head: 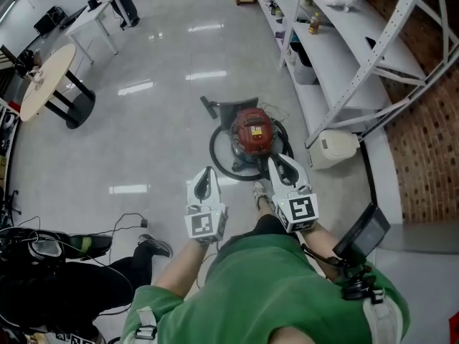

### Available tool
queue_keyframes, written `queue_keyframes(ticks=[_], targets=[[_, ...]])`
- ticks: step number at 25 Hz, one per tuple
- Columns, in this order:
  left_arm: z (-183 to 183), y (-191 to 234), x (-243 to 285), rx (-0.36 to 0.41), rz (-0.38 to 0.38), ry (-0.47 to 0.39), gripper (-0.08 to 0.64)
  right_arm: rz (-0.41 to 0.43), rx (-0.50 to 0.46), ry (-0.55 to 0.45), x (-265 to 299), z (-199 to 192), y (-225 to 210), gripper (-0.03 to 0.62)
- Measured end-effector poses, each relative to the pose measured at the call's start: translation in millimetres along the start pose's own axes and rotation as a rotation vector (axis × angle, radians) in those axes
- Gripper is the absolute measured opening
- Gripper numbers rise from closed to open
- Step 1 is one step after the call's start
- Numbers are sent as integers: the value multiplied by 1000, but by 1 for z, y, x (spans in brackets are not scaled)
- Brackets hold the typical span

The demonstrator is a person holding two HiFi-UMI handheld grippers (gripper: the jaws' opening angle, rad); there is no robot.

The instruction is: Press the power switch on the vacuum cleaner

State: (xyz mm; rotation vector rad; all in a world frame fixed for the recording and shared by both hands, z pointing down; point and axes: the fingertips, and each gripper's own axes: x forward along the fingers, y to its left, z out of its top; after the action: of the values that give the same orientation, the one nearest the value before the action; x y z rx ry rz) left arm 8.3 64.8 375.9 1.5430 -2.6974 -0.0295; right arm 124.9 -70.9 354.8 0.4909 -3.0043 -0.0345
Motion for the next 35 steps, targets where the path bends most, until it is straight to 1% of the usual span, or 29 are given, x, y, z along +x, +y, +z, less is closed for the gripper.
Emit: queue_keyframes(ticks=[4, 9, 12, 16, 19, 23, 27, 31, 35], targets=[[8, -9, -16, 57, -13, -15, 6, -20, -20, -2, -21, 1, 8, 49], [21, -16, -28, 103, -2, -35, 6, -13, -111, -37, -34, 17, 17, 48], [28, -22, -31, 116, 10, -50, 6, -26, -116, -42, -41, 20, 7, 48], [33, -34, -33, 111, 27, -57, 6, -15, -86, -51, -56, 15, -12, 48], [37, -50, -32, 104, 19, -59, 6, -28, -41, -53, -71, 16, -36, 46], [45, -72, -32, 94, 4, -65, 6, -49, -9, -50, -93, 17, -64, 40], [46, -88, -34, 99, -16, -54, 6, -58, 11, -47, -109, 15, -74, 33], [42, -97, -34, 98, -8, -34, 6, -62, 38, -38, -121, 10, -82, 25], [41, -103, -35, 99, -5, -31, 6, -62, 44, -34, -128, 7, -84, 15]])
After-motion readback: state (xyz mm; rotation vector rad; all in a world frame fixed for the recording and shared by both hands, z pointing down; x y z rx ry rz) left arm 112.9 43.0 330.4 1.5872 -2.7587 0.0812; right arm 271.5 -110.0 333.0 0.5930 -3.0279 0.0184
